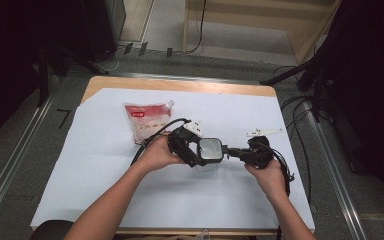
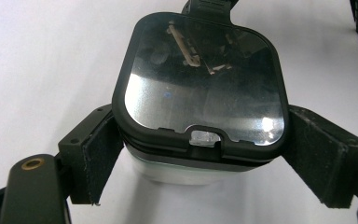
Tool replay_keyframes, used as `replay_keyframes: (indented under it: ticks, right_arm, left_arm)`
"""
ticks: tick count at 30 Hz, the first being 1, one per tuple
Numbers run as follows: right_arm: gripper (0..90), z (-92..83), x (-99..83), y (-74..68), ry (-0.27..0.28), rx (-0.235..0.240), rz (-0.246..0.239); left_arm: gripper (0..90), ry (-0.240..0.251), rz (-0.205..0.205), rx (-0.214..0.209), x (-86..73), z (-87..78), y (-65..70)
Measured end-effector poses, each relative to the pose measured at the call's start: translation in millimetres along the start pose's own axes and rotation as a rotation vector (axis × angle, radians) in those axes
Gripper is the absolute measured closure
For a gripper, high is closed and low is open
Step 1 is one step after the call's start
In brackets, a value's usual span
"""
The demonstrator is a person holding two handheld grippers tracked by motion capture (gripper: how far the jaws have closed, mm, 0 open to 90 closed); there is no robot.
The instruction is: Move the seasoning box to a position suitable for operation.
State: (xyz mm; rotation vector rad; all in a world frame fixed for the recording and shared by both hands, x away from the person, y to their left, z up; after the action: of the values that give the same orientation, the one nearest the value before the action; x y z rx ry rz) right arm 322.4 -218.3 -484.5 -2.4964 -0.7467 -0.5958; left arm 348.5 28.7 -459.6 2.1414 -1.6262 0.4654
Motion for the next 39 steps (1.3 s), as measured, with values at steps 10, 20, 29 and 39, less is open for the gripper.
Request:
replay_keyframes:
  ticks: [10,20,29,39]
  right_arm:
    - [90.0,-0.3,-0.5,-0.4,-0.002,0.001,0.003]
    - [90.0,-0.3,-0.5,-0.2,-0.003,0.0,0.001]
    - [90.0,-0.1,-0.5,-1.2,-0.005,0.002,-0.002]
    - [90.0,-0.1,-0.7,-0.9,-0.006,0.006,0.0]
  left_arm:
    - [17.1,-0.013,0.022,0.016,7.9,-6.3,2.5]
    - [17.2,-0.033,0.048,0.048,16.4,-12.4,7.1]
    - [19.4,-0.019,0.054,0.039,30.8,-21.2,10.7]
    - [43.5,0.017,0.042,-0.051,43.8,-28.0,11.3]
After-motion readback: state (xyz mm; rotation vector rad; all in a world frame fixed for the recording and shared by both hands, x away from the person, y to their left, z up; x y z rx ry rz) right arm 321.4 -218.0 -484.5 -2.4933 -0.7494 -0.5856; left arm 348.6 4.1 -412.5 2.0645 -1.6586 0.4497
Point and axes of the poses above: each handheld gripper's, and its own axes: z roughly forward along the jaws, x roughly out of its top, y roughly to its right, the point moved 1 cm from there along z, roughly forward along the jaws, and after that the axes turned 12 degrees about -y, right-handed, at the moved point
